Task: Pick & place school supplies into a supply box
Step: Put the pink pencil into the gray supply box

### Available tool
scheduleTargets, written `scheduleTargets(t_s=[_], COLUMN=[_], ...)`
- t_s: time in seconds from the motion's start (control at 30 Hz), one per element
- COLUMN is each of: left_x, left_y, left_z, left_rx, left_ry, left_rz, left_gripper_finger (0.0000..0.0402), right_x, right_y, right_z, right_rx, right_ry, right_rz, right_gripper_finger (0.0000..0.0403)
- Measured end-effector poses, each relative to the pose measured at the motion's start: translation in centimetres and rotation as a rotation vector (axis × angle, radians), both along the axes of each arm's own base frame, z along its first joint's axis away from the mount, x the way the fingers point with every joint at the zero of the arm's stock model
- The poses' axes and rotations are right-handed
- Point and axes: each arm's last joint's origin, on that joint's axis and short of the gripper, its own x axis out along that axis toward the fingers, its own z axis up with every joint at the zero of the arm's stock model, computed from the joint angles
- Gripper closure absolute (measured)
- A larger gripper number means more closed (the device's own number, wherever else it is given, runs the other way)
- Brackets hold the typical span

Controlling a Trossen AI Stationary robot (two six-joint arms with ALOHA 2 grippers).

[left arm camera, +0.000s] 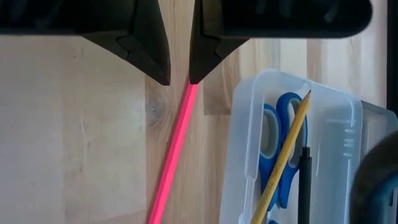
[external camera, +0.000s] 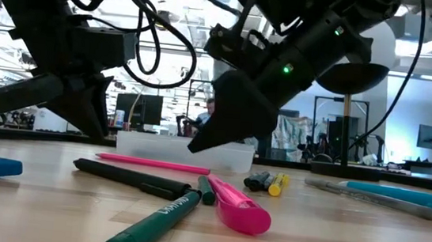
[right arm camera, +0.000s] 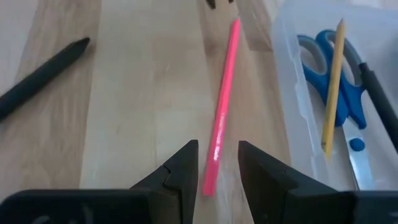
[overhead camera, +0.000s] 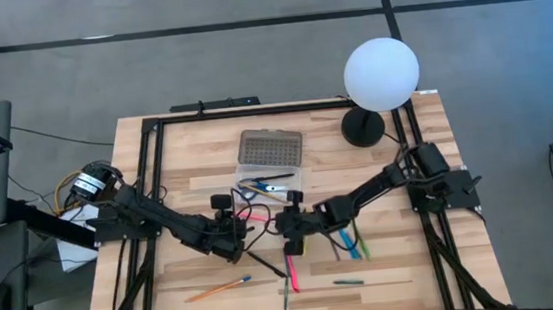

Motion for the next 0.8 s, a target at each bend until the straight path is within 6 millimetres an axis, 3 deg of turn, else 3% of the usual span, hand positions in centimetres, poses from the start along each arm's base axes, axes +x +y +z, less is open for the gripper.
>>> scheduleTargets(t_s=[0.63, 0.8], left_x=[0.1, 0.1], left_y=[-0.1, -0.1], left_z=[0.0, 0.0], left_rx=[-0.003, -0.005], left_ry=[-0.011, -0.013], left_rz=[-0.005, -0.005], left_gripper_finger=[0.0346, 0.0346], right_x=[0.3, 0.4], right_y=[-1.4, -1.3], right_z=[-0.2, -1.6], right_rx=[0.085, 0.09], right_ry=[0.029, 0.06], right_rz=[0.012, 0.008], right_gripper_finger=[0.0294, 0.0294])
